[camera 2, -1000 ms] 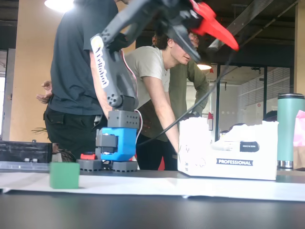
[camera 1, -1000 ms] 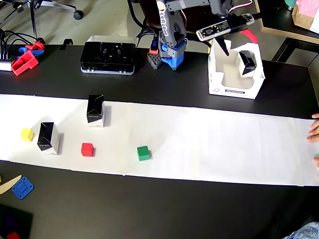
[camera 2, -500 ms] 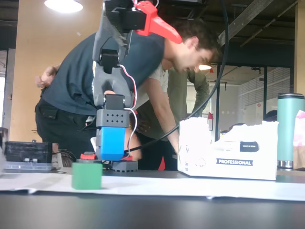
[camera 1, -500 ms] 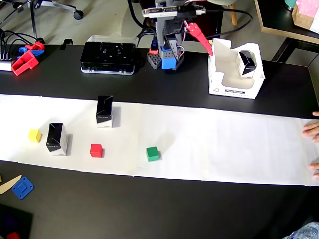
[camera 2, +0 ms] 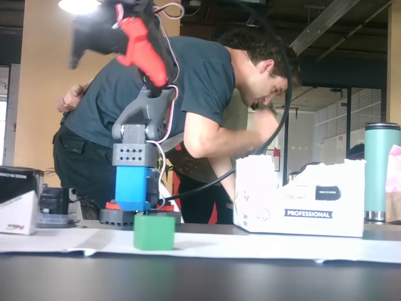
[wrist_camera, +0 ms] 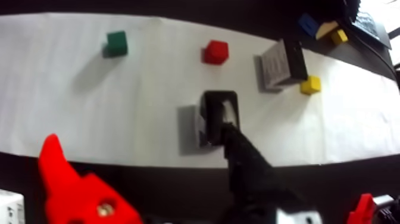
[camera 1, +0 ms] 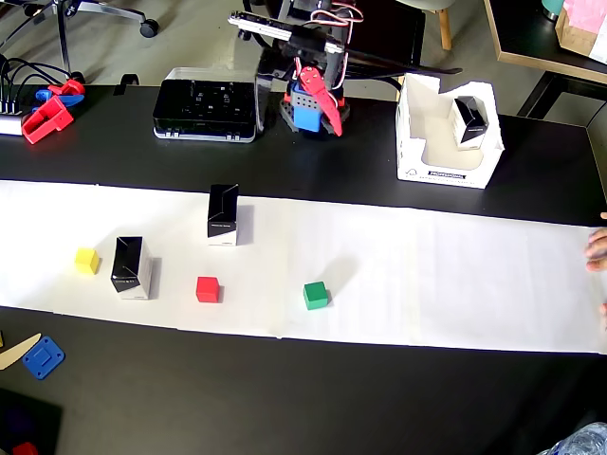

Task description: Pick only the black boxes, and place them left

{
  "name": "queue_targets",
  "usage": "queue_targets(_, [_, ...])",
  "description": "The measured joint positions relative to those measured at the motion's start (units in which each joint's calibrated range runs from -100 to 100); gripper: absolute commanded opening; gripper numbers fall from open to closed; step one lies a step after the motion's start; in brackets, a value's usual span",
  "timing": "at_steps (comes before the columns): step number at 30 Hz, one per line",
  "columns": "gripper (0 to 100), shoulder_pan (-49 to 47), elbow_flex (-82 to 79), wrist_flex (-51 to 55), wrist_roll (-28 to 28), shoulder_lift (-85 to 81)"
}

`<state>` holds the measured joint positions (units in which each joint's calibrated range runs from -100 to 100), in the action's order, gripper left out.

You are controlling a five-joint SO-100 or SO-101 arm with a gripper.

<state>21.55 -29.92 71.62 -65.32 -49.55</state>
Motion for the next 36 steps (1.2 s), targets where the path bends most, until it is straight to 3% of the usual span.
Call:
queue_targets(8, [51,7.4,-5.1,-0.8,-5.9,0.0])
queue_targets(14, [51,10.2,-18.2,-14.3,-8.0,0.1])
queue_targets(22, [51,10.0,-27.0,-28.0,-7.9,5.7])
queue_targets(27, [51,1.8,-28.5,-37.4,-1.5,11.6])
queue_targets(32, [51,0.3,-28.5,-40.4,-0.4,17.8])
queue_targets(34, [45,0.2,-28.5,-43.0,-0.4,20.5])
queue_targets(36, [30,0.2,-28.5,-45.8,-0.4,24.0])
